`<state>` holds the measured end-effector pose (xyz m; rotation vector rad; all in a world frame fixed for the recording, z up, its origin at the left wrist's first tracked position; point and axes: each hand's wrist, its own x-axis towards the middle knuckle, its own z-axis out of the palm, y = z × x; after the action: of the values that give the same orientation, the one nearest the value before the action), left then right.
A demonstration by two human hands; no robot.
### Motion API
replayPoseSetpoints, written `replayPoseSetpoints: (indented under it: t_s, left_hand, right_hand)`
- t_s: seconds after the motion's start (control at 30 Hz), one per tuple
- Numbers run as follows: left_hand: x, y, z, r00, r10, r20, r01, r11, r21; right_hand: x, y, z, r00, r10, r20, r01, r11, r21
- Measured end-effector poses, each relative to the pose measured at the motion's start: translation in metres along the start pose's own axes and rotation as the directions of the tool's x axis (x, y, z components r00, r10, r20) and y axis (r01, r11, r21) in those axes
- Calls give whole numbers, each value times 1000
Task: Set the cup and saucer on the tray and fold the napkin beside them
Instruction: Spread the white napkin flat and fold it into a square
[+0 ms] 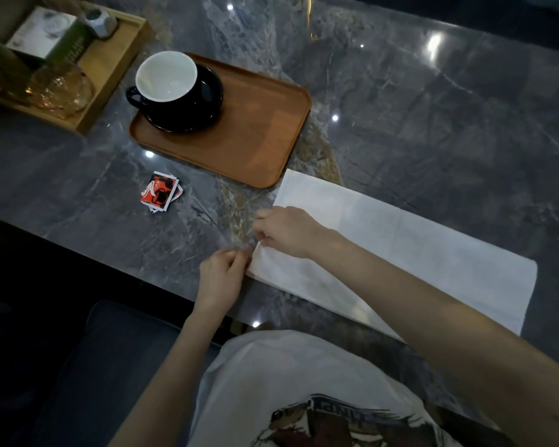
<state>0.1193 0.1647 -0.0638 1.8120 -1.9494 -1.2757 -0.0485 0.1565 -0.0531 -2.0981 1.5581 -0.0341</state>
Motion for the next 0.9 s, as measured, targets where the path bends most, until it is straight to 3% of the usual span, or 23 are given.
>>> replayPoseSetpoints:
  t_s: [0.13,0.37,0.73,0.9]
  left_hand:
    - [-2,2,0,999,34,-1,-34,996,85]
    - [0,5,0,993,88,-83,-71,980,186]
    - [1,5,0,990,129,-58,-116,975,188]
    - [2,5,4,988,141,-64,-125,971,202]
  right_hand:
    - [6,-6,4,999,14,29,-10,992,-122]
    - [7,-5,8,1000,19,25,-14,986,-163]
    - [11,-13,-1,994,61,90,-38,971,-235]
    - [3,-9,5,999,37,-19,-39,987,-157]
